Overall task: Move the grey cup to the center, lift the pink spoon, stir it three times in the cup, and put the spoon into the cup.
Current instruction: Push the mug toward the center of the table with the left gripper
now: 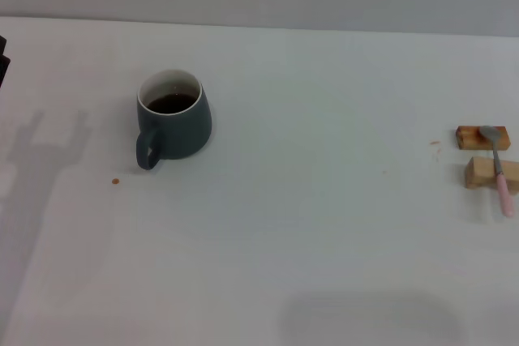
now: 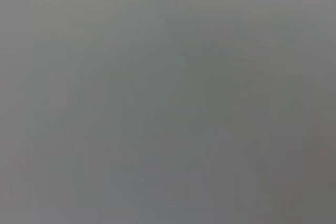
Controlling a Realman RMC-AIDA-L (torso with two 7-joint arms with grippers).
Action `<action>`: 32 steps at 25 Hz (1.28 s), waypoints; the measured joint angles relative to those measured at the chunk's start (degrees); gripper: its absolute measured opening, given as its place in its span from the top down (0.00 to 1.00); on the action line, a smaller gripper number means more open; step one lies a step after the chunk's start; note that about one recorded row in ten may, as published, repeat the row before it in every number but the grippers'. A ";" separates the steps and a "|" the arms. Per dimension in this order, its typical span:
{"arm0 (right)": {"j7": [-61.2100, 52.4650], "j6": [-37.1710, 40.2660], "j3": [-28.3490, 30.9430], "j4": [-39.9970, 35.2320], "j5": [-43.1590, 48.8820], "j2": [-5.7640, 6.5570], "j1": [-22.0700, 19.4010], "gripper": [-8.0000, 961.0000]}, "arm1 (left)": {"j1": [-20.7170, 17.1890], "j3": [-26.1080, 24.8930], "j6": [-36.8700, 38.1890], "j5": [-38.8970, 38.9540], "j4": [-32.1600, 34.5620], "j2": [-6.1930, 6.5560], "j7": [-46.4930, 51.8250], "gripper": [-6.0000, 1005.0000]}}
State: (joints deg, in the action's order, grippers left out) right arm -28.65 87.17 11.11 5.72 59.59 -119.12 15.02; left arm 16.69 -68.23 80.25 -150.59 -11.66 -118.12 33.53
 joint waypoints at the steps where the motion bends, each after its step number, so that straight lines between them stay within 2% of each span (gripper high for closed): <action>1: 0.00 -0.12 -0.10 0.00 0.10 0.01 0.08 0.32 | -0.04 0.02 0.02 -0.01 0.00 0.00 0.05 0.24; 14: -0.04 -0.11 -0.21 -0.34 0.35 0.18 0.70 0.32 | -1.99 -0.03 4.22 0.20 -0.20 -0.25 1.05 0.24; 32: -4.38 0.64 0.24 -0.90 0.10 0.21 0.17 0.32 | -2.09 0.00 6.44 0.21 -0.38 -0.27 2.49 0.25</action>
State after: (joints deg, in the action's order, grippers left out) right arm -33.03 87.80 11.35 4.82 59.70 -118.91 15.19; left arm 14.60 -68.23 86.70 -150.38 -12.04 -118.39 36.02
